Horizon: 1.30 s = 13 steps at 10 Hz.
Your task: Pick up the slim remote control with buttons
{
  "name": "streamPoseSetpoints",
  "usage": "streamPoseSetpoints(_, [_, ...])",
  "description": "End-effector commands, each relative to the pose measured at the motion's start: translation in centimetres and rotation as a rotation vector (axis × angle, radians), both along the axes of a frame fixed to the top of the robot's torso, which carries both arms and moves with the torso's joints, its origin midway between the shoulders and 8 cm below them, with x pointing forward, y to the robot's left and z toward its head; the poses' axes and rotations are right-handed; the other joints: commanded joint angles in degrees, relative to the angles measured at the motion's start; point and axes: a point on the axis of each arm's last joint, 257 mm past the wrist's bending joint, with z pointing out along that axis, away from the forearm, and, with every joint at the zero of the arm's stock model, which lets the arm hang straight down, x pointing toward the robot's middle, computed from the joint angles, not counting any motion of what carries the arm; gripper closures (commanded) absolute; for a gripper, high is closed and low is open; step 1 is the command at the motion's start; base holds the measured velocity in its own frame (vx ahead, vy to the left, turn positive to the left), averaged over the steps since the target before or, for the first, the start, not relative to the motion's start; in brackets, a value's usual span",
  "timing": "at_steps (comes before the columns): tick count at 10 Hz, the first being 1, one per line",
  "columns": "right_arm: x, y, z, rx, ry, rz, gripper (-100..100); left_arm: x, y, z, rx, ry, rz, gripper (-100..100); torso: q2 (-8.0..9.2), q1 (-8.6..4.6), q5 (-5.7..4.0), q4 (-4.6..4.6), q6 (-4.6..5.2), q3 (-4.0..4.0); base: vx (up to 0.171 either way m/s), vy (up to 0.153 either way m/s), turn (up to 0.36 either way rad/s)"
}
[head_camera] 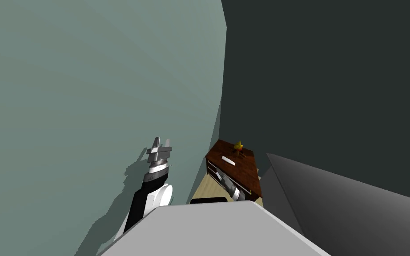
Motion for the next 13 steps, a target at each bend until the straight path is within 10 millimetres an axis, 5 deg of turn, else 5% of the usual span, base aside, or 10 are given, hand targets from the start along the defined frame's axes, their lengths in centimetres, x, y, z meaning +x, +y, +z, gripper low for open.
streamPoseSetpoints(1, [-1.5,0.7,-2.7,-0.042,0.052,0.049,-100,0.0,0.0,0.0,0.000,0.000,0.000,0,0.00,0.00,0.00,0.00,0.00,0.00,-0.022,0.009,0.284])
streamPoseSetpoints(5, [-5.5,0.0,-9.6,-0.155,0.190,0.129,-100,0.0,0.0,0.0,0.000,0.000,0.000,0,-0.03,0.00,0.00,0.00,-0.03,-0.02,-0.021,-0.002,0.284])
streamPoseSetpoints(10, [-8.5,-1.5,-14.2,-0.235,0.287,0.167,-100,0.0,0.0,0.0,0.000,0.000,0.000,0,-0.10,0.01,0.00,-0.02,-0.01,-0.05,-0.008,-0.001,0.136])
streamPoseSetpoints(13, [-12.9,-3.7,-18.7,-0.349,0.388,0.245,-100,0.0,0.0,0.0,0.000,0.000,0.000,0,-0.11,0.00,0.01,-0.02,0.01,-0.06,-0.003,0.005,0.293])
